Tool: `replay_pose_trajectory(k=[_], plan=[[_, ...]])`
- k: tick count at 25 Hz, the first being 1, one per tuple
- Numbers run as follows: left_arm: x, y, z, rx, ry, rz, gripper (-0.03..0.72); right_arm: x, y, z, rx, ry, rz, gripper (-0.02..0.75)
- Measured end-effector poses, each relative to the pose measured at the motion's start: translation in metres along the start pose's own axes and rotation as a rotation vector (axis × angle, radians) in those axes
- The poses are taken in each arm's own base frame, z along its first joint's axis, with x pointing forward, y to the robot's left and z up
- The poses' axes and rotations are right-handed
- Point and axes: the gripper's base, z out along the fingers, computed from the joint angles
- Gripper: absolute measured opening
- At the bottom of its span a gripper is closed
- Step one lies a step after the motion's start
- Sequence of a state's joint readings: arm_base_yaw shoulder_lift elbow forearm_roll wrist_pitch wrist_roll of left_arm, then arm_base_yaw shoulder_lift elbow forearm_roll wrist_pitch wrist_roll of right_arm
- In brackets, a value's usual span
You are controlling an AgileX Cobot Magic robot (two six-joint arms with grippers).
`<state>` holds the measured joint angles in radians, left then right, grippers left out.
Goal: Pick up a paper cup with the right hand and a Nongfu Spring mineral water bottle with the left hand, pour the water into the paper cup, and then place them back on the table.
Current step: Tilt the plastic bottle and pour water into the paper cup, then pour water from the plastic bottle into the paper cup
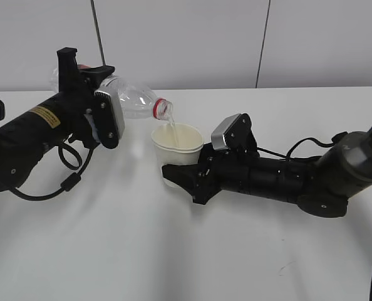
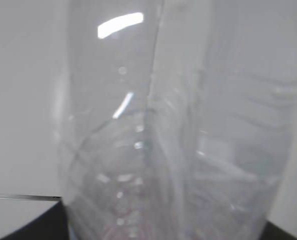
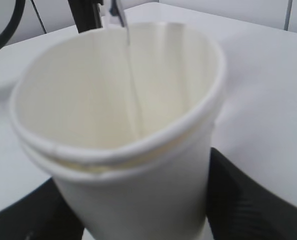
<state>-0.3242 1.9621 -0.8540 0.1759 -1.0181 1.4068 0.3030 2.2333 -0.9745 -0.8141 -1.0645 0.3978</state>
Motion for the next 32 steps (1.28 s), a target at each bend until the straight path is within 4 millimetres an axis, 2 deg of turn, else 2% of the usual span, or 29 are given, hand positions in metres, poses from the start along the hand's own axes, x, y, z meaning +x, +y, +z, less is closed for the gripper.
replay_pose_trajectory(k=[32], plan=[[-0.0002, 0.0017, 0.0000, -0.019, -0.002, 0.037, 0.326, 0.0015, 0.0023, 0.0000, -0.026, 0.016, -0.017, 0.474]])
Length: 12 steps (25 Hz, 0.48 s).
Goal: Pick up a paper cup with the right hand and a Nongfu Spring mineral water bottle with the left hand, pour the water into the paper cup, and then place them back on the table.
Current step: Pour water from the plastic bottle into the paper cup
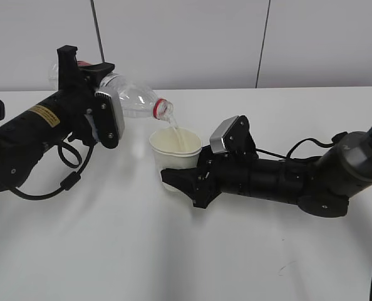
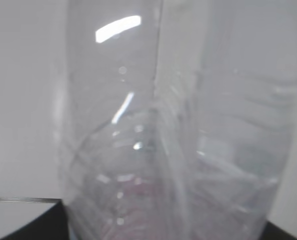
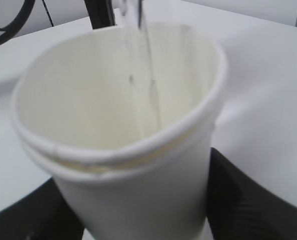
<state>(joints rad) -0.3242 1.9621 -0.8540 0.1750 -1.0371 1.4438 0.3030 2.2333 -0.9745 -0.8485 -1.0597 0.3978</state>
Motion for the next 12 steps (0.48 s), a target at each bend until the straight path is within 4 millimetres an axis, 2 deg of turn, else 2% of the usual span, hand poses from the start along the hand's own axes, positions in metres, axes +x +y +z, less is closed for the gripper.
replay_pose_trajectory(k=[12], plan=[[-0.0001, 0.0005, 0.0000, -0.005, -0.001, 0.005, 0.326, 0.0001, -0.0001, 0.0000, 0.001, 0.002, 0.000, 0.474]])
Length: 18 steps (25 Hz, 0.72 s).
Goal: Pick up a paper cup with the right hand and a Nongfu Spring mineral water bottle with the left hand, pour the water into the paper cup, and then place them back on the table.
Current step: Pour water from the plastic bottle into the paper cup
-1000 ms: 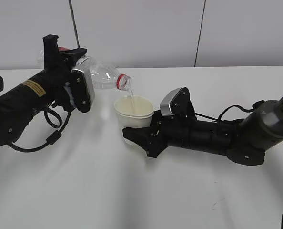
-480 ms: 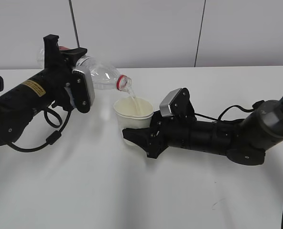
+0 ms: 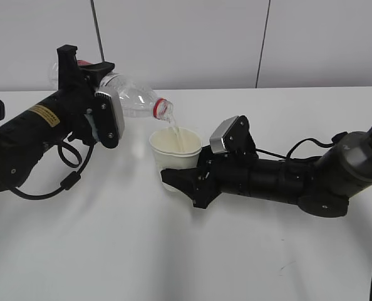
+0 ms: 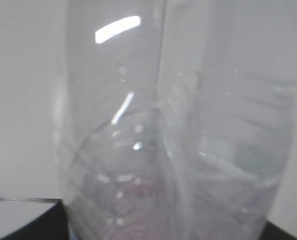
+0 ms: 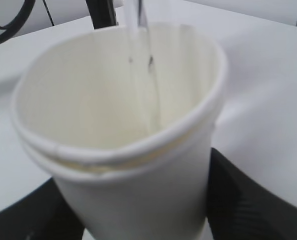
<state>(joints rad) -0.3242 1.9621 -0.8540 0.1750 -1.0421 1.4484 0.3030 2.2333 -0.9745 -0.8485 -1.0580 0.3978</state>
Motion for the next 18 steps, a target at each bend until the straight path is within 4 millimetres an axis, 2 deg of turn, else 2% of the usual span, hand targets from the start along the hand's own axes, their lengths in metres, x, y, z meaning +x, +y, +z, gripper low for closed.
replay_pose_trajectory(k=[18], plan=[[0.0000, 0.0000, 0.0000, 0.000, 0.000, 0.001, 0.326, 0.0002, 0.0004, 0.0000, -0.005, 0.002, -0.003, 0.473]])
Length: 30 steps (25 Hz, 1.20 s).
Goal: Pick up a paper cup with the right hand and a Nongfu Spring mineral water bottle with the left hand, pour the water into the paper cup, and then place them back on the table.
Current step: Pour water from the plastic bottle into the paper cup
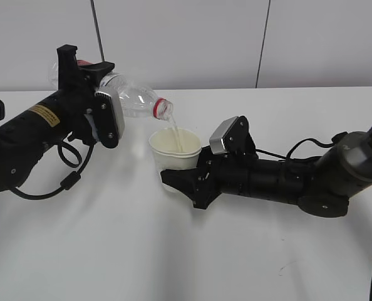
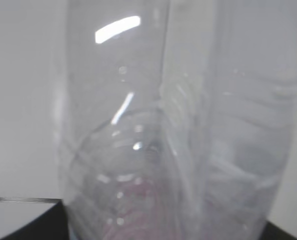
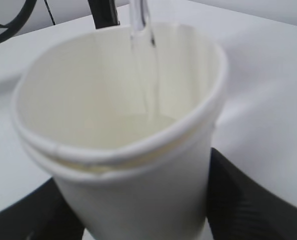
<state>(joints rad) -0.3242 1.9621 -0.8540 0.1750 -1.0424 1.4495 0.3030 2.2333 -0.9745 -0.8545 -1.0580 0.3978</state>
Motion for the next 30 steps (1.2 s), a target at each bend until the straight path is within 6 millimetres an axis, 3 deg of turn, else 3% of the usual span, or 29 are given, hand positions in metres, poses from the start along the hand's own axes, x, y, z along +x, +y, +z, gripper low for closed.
replay_pose_trajectory(k=[30], plan=[[0.0025, 0.0011, -0.0001, -0.010, 0.027, -0.055, 0.326, -0.0004, -0.0009, 0.0000, 0.010, -0.004, 0.006, 0.473]])
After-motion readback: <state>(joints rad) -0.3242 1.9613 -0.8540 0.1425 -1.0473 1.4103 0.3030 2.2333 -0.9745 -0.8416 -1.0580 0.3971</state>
